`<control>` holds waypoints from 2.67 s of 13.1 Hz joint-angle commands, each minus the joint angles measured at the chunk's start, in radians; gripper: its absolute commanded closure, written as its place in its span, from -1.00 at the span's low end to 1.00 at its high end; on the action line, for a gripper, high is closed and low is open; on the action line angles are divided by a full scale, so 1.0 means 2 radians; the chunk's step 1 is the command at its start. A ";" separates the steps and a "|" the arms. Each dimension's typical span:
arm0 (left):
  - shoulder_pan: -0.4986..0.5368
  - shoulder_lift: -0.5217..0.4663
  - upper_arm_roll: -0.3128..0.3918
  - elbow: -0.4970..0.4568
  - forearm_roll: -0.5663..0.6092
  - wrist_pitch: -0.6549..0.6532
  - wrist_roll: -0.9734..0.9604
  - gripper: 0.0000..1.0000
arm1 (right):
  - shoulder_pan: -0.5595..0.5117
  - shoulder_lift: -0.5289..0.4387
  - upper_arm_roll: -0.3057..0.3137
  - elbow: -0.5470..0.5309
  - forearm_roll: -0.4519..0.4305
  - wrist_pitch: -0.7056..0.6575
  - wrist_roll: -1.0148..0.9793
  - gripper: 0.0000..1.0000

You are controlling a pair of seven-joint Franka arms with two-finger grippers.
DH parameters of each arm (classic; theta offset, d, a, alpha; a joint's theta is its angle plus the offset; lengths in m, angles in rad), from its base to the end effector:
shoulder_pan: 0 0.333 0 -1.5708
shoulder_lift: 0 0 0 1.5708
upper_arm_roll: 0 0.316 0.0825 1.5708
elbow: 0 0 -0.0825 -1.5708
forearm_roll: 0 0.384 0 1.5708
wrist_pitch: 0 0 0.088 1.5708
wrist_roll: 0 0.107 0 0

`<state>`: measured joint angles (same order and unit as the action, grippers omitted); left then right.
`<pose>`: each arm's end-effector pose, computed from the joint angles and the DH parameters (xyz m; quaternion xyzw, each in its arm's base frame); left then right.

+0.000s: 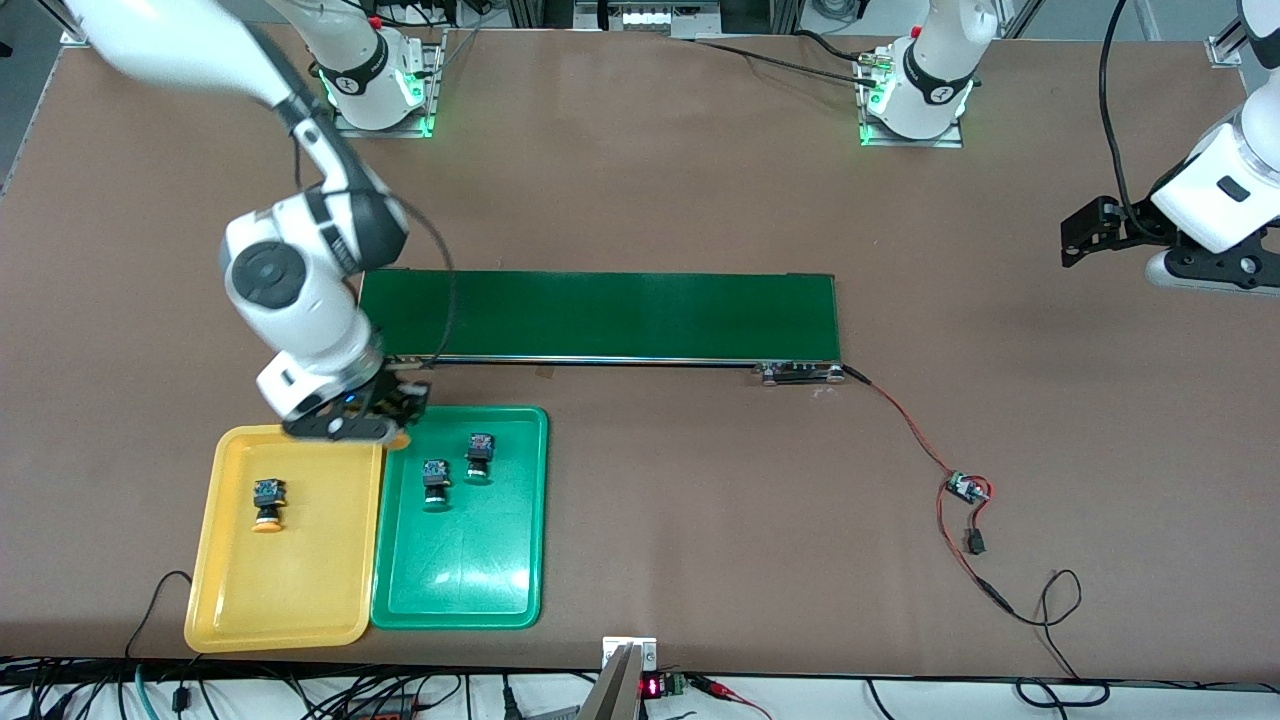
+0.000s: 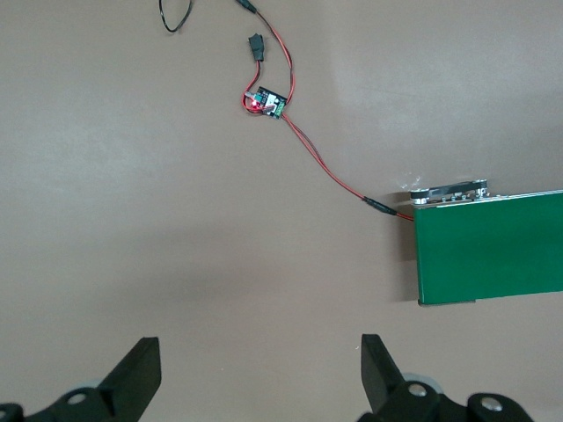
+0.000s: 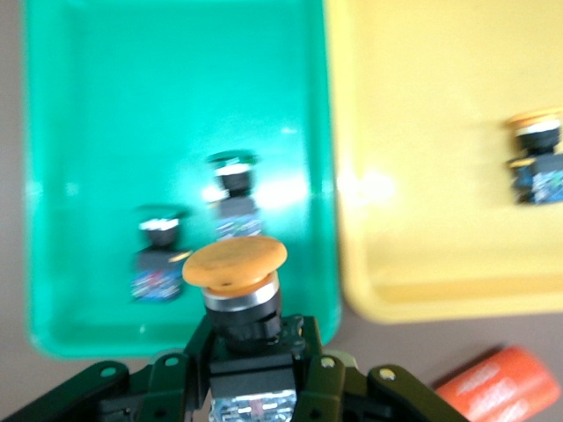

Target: Sort buttons by color to trays

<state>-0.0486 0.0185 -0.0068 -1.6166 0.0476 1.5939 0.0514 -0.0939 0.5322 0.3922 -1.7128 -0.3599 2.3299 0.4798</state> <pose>0.5598 -0.0260 0.5947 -0.9980 0.0544 0.0205 0.0238 0.6610 0.1657 0.3121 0.9967 -0.0060 0.0792 0.0132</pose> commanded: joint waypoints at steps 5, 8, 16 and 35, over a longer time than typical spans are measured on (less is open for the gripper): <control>0.002 -0.002 -0.001 0.006 0.007 -0.008 0.010 -1.00 | -0.023 0.092 -0.061 0.059 -0.006 0.057 -0.116 0.60; 0.002 -0.002 -0.001 0.006 0.007 -0.008 0.010 -1.00 | -0.023 0.107 -0.079 0.059 -0.006 0.071 -0.116 0.48; 0.003 -0.002 0.000 0.006 0.007 -0.008 0.010 -1.00 | -0.024 0.091 -0.086 0.058 0.010 0.085 -0.113 -1.00; 0.003 -0.002 0.000 0.006 0.007 -0.008 0.010 -1.00 | 0.055 -0.258 -0.205 0.029 0.178 -0.407 -0.271 -1.00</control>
<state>-0.0482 0.0186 -0.0033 -1.6165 0.0476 1.5938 0.0514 0.0034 0.0577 0.0001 -1.5762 -0.0307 1.5015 -0.0351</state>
